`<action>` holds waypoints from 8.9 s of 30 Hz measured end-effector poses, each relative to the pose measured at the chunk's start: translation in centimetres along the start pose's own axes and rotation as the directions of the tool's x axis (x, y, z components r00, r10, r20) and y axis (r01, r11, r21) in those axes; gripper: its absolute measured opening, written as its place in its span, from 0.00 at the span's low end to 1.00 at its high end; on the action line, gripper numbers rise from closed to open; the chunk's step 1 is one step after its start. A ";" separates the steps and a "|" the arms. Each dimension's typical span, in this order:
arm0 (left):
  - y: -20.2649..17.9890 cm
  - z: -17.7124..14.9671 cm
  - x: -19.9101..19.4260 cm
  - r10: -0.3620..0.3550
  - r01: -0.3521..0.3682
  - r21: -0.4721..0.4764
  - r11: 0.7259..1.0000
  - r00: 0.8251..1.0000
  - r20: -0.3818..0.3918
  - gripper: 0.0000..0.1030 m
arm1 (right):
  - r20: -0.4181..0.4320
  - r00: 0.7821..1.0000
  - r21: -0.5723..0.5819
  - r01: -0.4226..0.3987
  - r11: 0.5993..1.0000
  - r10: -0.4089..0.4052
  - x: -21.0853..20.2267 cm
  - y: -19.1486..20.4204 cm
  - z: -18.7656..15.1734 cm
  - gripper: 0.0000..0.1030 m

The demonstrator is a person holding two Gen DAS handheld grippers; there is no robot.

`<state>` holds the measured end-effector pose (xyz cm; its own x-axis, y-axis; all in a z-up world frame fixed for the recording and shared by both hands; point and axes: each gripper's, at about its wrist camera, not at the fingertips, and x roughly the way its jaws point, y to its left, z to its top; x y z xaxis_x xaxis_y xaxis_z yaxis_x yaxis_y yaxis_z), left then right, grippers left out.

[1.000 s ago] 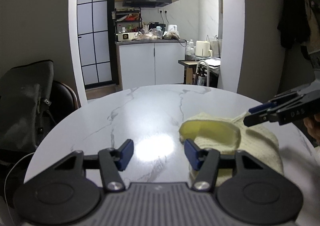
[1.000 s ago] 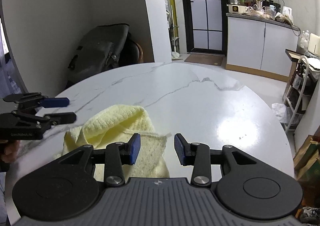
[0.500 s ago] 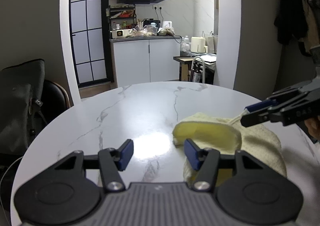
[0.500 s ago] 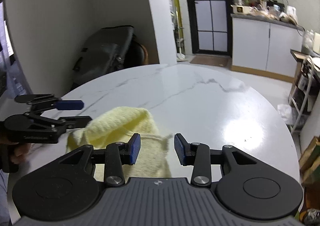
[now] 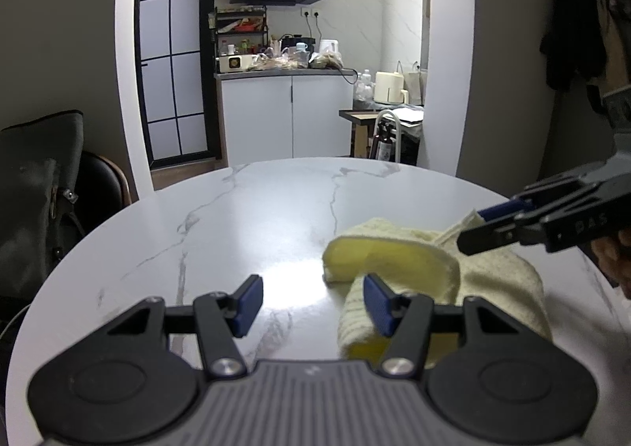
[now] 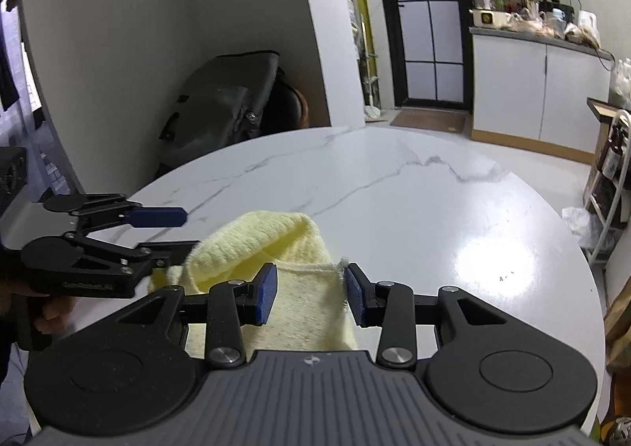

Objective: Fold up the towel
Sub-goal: 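Close the left gripper on another towel edge while the right gripper holds, then lift the towel with both grippers, spreading the edges apart, then lower the towel flat onto the table and open both grippers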

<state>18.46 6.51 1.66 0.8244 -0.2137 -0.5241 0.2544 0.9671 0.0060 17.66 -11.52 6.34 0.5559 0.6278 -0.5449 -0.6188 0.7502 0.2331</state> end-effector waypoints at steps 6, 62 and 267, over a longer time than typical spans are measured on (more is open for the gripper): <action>0.3 -0.3 -0.3 -0.009 0.009 0.008 1.000 1.000 -0.007 0.58 | -0.008 1.000 -0.027 -0.016 1.000 0.016 0.2 0.5 -0.1 0.40; -0.4 3.6 7.5 -0.134 0.157 0.170 0.973 0.981 -0.140 0.24 | 0.011 0.999 -0.047 -0.041 0.998 0.042 0.1 -2.1 -0.9 0.22; 5.2 9.2 10.5 0.363 -0.352 0.227 0.908 0.932 -0.008 0.24 | 0.178 0.894 -0.091 0.430 0.898 -0.410 1.6 -9.8 2.8 0.12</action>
<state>33.12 8.03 4.00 0.8563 0.1532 -0.4933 0.0558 0.9220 0.3831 26.12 -17.30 5.42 0.8498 0.2905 -0.4398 -0.3671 0.9250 -0.0984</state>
